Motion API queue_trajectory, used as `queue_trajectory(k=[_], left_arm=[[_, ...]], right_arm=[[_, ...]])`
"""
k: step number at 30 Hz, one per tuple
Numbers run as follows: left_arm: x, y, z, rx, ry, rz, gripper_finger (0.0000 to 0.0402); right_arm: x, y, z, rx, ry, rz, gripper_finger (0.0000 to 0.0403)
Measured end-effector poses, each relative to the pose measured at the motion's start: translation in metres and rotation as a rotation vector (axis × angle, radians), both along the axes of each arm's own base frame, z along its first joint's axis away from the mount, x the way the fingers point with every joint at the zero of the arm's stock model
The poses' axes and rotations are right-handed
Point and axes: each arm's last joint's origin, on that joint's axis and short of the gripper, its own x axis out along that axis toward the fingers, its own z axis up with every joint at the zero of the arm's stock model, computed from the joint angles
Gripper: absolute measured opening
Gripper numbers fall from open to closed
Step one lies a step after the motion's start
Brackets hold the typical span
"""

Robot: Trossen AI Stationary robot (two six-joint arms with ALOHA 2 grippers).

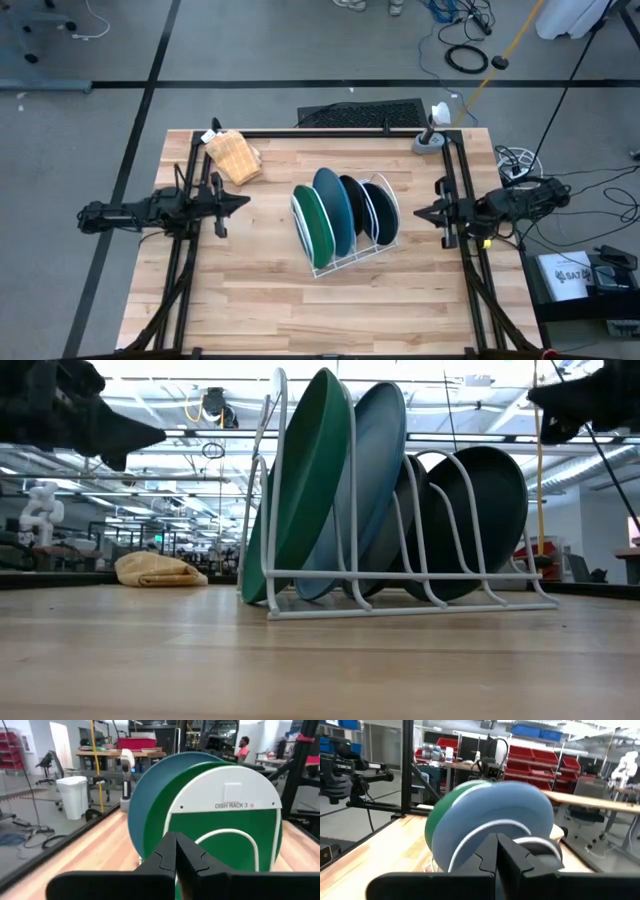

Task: Sort dishes
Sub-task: Return to Home Position

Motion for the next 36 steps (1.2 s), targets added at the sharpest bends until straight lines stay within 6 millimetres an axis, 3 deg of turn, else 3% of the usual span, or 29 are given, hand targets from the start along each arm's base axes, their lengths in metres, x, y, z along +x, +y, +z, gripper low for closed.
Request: queue_trajectory(k=[4, 11, 21, 36], left_arm=[[0.006, 0.000, -0.018, -0.041, -0.032, -0.010, 0.0000], [0.007, 0.000, -0.019, -0.044, -0.030, 0.010, 0.0000], [0.010, 0.000, -0.022, -0.048, 0.014, 0.012, 0.0000], [0.017, 0.000, -0.033, -0.099, 0.134, 0.021, 0.0013]], right_arm=[[0.005, -0.001, -0.013, 0.033, 0.027, -0.019, 0.0000], [0.012, -0.001, -0.035, 0.062, 0.012, -0.041, 0.0000], [0.014, -0.003, -0.039, 0.131, 0.073, 0.038, 0.0000], [0.014, -0.007, -0.039, 0.167, 0.074, 0.000, 0.0000]])
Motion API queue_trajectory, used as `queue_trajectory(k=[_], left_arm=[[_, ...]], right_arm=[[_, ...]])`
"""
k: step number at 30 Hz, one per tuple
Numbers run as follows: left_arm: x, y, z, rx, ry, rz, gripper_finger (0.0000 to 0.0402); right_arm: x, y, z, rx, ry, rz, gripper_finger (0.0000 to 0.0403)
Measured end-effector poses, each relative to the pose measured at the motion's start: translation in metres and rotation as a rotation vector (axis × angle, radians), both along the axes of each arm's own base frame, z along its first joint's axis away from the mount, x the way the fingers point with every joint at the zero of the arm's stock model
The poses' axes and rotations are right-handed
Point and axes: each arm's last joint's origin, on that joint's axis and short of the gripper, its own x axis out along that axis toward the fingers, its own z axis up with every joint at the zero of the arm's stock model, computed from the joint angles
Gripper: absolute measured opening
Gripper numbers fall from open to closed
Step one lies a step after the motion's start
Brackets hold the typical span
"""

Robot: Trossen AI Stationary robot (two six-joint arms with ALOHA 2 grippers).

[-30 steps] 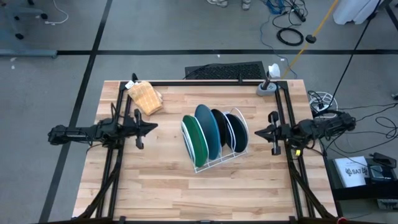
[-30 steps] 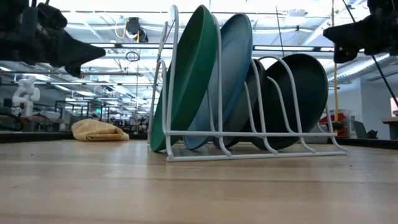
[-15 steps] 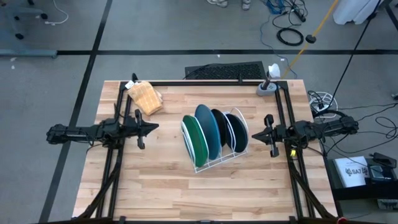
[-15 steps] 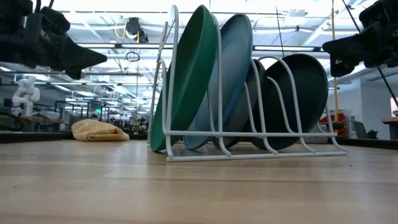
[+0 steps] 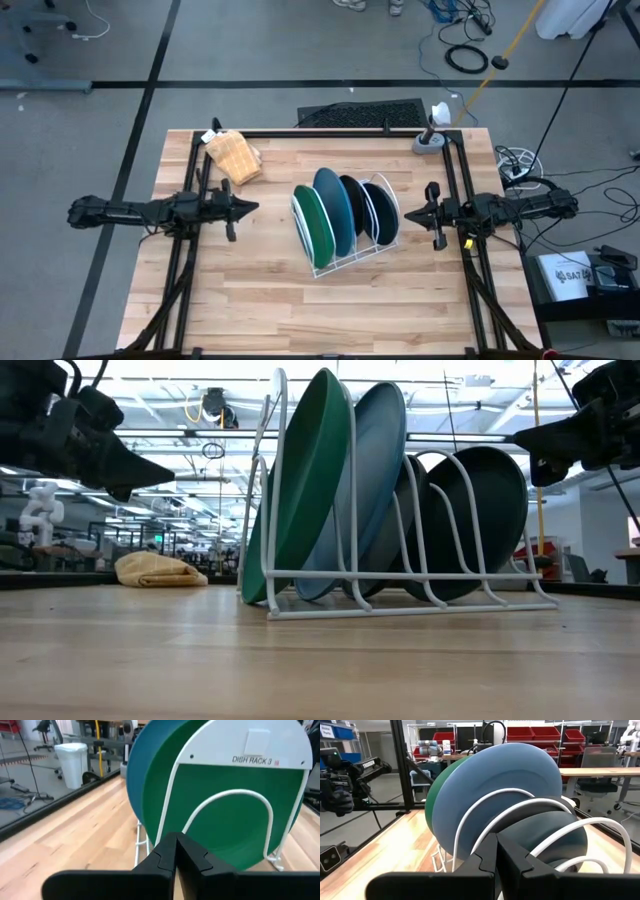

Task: Sort dishes
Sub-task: Return to Home Position

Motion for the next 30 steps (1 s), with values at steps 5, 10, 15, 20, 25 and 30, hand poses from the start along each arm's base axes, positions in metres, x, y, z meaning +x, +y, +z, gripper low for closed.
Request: queue_trajectory(k=[5, 10, 15, 20, 25, 30], left_arm=[[0.0010, -0.0001, -0.0019, 0.000, 0.020, -0.005, 0.0017], [0.0010, -0.0002, -0.0019, 0.000, 0.021, -0.006, 0.0019], [0.0010, -0.0002, -0.0019, 0.000, 0.020, -0.007, 0.0020], [0.0010, -0.0002, -0.0020, 0.001, 0.020, -0.008, 0.0020], [0.0010, -0.0003, -0.0020, 0.001, 0.020, -0.009, 0.0020], [0.0010, -0.0003, -0.0021, 0.001, 0.020, -0.009, 0.0020]], right_arm=[[0.0000, 0.0000, -0.0001, 0.000, 0.000, 0.000, 0.0000], [0.0000, 0.0000, -0.0001, 0.000, 0.000, 0.000, 0.0000], [0.0000, 0.0000, -0.0001, 0.000, 0.000, 0.000, 0.0000], [0.0000, 0.0000, -0.0001, 0.000, 0.000, 0.000, 0.0000], [0.0000, 0.0000, -0.0001, 0.000, 0.000, 0.000, 0.0000], [0.0000, 0.0000, -0.0001, 0.000, 0.000, 0.000, 0.0000]])
